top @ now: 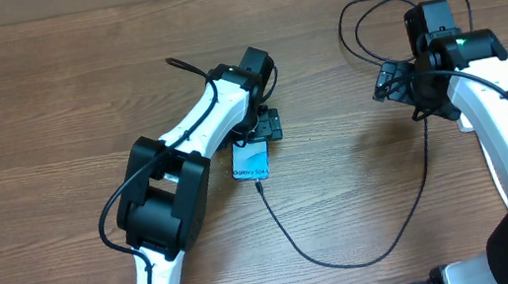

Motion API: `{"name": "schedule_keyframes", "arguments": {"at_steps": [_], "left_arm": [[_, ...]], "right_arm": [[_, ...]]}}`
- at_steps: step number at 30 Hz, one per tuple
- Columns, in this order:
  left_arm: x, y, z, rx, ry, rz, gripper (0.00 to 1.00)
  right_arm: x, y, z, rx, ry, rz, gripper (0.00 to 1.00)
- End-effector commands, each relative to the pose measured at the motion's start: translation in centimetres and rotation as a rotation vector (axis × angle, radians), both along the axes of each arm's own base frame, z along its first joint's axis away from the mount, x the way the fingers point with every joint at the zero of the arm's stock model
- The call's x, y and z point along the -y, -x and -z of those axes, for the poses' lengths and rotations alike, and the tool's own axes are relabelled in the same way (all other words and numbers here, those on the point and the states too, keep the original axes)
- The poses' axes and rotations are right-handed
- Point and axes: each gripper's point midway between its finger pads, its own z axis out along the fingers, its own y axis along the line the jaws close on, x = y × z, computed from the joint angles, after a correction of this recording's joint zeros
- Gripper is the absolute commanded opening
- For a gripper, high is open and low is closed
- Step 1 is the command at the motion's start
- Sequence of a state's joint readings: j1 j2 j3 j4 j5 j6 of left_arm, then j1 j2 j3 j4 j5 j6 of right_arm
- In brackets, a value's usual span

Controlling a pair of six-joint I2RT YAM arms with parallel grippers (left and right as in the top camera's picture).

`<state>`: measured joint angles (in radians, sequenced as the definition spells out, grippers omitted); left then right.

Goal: Plug charger to phone and switch on socket
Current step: 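Lower the left gripper onto the phone's top edge and close, then lift the phone with the left gripper and tilt it upright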

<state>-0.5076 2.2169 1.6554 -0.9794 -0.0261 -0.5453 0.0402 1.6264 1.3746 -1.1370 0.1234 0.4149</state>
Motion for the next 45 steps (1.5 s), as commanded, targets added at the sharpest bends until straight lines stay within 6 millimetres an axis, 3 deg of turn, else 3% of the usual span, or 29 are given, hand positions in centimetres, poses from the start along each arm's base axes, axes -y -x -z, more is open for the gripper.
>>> {"name": "schedule_keyframes", "arguments": {"at_steps": [1,10,16,22,27,32,45], "left_arm": [[-2.2,1.5,2.3,-0.072,-0.08,0.044,1.0],[-1.8,1.6,2.3,-0.076,-0.069,0.141,0.99],[-0.4,2.1,2.4,-0.105,0.014,0.2,1.0],[-0.7,3.1,3.3,-0.13,0.015,0.199,0.99],[-0.8,3.2,3.4,-0.132,0.015,0.194,0.77],[-0.6,2.8,3.2,-0.121,0.018,0.164,0.66],[0.2,1.1,1.0,-0.076,0.039,0.108,0.68]], "right_arm": [[0.1,-0.6,-0.5,0.023,0.012,0.004,1.0],[0.1,-0.6,-0.5,0.023,0.012,0.005,1.0],[0.1,-0.6,-0.5,0.023,0.012,0.004,1.0],[0.1,-0.6,-0.5,0.023,0.012,0.004,1.0],[0.1,-0.6,-0.5,0.023,0.012,0.004,1.0],[0.1,-0.6,-0.5,0.023,0.012,0.005,1.0],[0.1,-0.6,-0.5,0.023,0.012,0.004,1.0]]}}
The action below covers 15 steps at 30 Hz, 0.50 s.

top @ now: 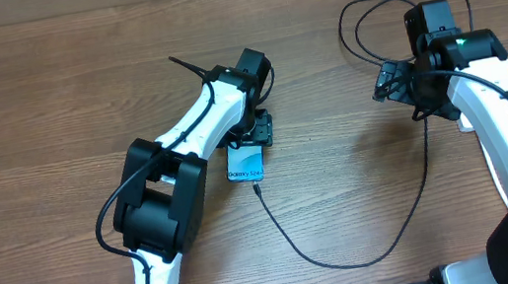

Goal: Plug charger to phone and switch on socket
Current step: 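Lift the phone with the left gripper and tilt it upright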

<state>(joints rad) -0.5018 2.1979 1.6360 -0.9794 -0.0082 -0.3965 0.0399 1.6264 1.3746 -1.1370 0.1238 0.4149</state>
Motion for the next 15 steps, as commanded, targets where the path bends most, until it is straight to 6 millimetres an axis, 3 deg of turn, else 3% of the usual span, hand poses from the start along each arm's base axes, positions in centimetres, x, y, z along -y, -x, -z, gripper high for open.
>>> {"name": "schedule_keyframes", "arguments": {"at_steps": [1,9,15], "left_arm": [[0.4,0.7,1.0,-0.07,0.023,-0.036,0.68],[1.2,-1.2,-3.4,-0.057,0.083,-0.056,0.68],[3.0,-1.7,-7.2,-0.105,0.255,-0.058,0.68]], "right_arm": [[0.1,-0.6,-0.5,0.023,0.012,0.004,1.0],[0.1,-0.6,-0.5,0.023,0.012,0.004,1.0],[0.1,-0.6,-0.5,0.023,0.012,0.004,1.0]]}}
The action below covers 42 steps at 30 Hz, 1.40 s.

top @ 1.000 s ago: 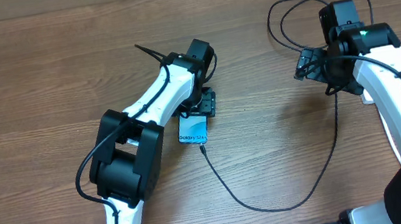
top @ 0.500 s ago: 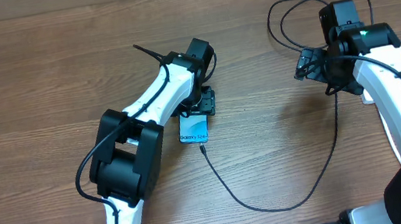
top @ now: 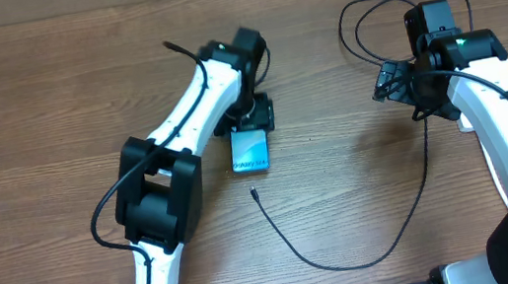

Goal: Plug charger to phone and switch on socket
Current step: 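Lift the phone with the left gripper and tilt it upright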

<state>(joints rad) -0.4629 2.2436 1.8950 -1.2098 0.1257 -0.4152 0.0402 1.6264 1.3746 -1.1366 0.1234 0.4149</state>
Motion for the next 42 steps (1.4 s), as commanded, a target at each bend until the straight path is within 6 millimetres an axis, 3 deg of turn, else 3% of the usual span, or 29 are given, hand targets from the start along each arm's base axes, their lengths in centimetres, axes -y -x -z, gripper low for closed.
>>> {"name": "schedule_keyframes", "arguments": {"at_steps": [1,9,16,23,33,39,42], "left_arm": [[1.9,-0.2,-3.3,-0.045,0.179,-0.008,0.68],[1.6,2.9,-6.0,-0.219,0.268,-0.023,0.72],[5.4,5.8,-9.8,-0.382,0.597,0.032,0.75],[6.4,7.0,-11.6,-0.468,0.69,-0.003,0.69],[6.0,8.1,-11.9,-0.545,0.658,-0.059,0.65],[6.1,8.1,-12.0,-0.561,0.65,-0.09,0.48],[6.1,8.1,-12.0,-0.582,0.638,-0.13,0.47]], "right_arm": [[0.1,-0.6,-0.5,0.022,0.012,0.005,1.0],[0.1,-0.6,-0.5,0.022,0.012,0.004,1.0],[0.1,-0.6,-0.5,0.023,0.012,0.004,1.0],[0.1,-0.6,-0.5,0.023,0.012,0.004,1.0],[0.1,-0.6,-0.5,0.023,0.012,0.004,1.0],[0.1,-0.6,-0.5,0.023,0.012,0.004,1.0],[0.1,-0.6,-0.5,0.023,0.012,0.004,1.0]]}}
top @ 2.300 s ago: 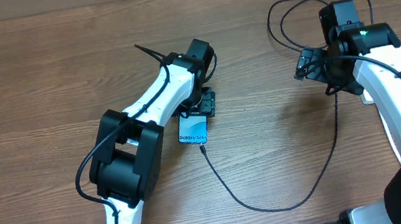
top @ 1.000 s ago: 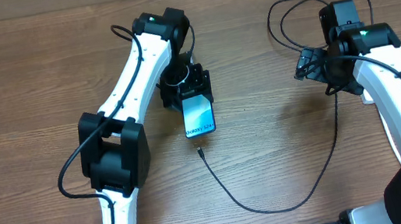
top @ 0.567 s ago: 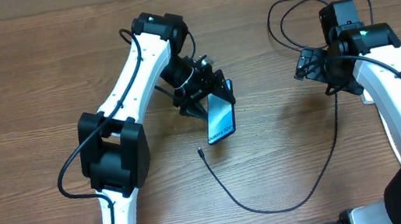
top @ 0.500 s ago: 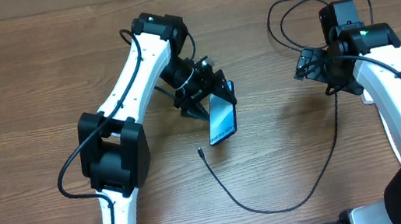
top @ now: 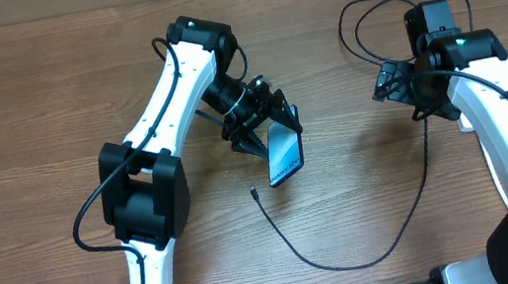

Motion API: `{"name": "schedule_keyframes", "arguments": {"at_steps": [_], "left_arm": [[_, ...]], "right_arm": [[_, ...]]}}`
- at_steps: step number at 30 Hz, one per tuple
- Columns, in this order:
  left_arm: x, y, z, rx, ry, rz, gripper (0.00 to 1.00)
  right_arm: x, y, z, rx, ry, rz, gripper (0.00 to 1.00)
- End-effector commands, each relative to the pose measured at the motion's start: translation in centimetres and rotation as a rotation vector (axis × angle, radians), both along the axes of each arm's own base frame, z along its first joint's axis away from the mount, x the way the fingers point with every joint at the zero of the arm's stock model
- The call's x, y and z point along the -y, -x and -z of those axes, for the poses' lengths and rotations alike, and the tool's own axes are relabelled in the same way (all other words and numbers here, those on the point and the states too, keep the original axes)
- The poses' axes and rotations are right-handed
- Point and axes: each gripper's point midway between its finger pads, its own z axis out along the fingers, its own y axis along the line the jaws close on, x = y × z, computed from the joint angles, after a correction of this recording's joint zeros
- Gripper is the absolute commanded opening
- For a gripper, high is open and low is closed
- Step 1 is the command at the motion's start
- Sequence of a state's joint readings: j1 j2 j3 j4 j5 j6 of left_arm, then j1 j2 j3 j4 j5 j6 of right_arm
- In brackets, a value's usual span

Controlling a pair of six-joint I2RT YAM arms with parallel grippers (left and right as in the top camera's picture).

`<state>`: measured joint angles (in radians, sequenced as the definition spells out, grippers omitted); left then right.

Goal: Plug charger to phone and switch on socket
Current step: 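Lift the phone with the left gripper and tilt it upright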

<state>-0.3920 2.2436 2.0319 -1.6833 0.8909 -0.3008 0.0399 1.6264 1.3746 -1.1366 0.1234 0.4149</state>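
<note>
The phone (top: 283, 150), its blue screen showing, hangs tilted on edge above the table, and my left gripper (top: 269, 123) is shut on its upper end. The charger cable's free plug (top: 254, 193) lies on the wood just below and left of the phone, apart from it. From there the black cable (top: 351, 263) curves along the table toward the right arm. At the right, my right gripper (top: 391, 81) sits low over a dark part where the cable loops (top: 366, 17) gather. Its jaws are not readable. The socket is not clearly visible.
A white block (top: 467, 126) peeks out beside the right arm. The left arm (top: 164, 105) stretches diagonally across the left half of the wooden table (top: 31, 114). The right arm runs down the right edge.
The phone lay flat under my left gripper with the plug a short way off its near end. Now it is lifted, tilted and further right in that gripper. The right arm has not moved.
At first the phone lay flat under my left gripper with the plug at its near end. Then phone and gripper sat slightly further left, plug still there. Later the plug lay apart from the phone. Now the phone is held tilted above the table.
</note>
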Motion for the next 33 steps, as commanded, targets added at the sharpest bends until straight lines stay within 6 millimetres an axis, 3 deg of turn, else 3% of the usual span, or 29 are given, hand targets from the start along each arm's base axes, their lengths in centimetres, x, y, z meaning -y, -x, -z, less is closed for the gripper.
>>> {"name": "schedule_keyframes", "arguments": {"at_steps": [1,11,33], "left_arm": [[0.8,-0.2,-1.5,-0.049,0.028,-0.058,0.47],[2.4,-0.4,-3.8,-0.13,0.16,-0.118,0.45],[2.5,-0.4,-3.9,-0.143,0.165,-0.127,0.47]], "right_arm": [[0.1,-0.6,-0.5,0.023,0.012,0.004,1.0],[0.1,-0.6,-0.5,0.023,0.012,0.004,1.0],[0.1,-0.6,-0.5,0.023,0.012,0.004,1.0]]}}
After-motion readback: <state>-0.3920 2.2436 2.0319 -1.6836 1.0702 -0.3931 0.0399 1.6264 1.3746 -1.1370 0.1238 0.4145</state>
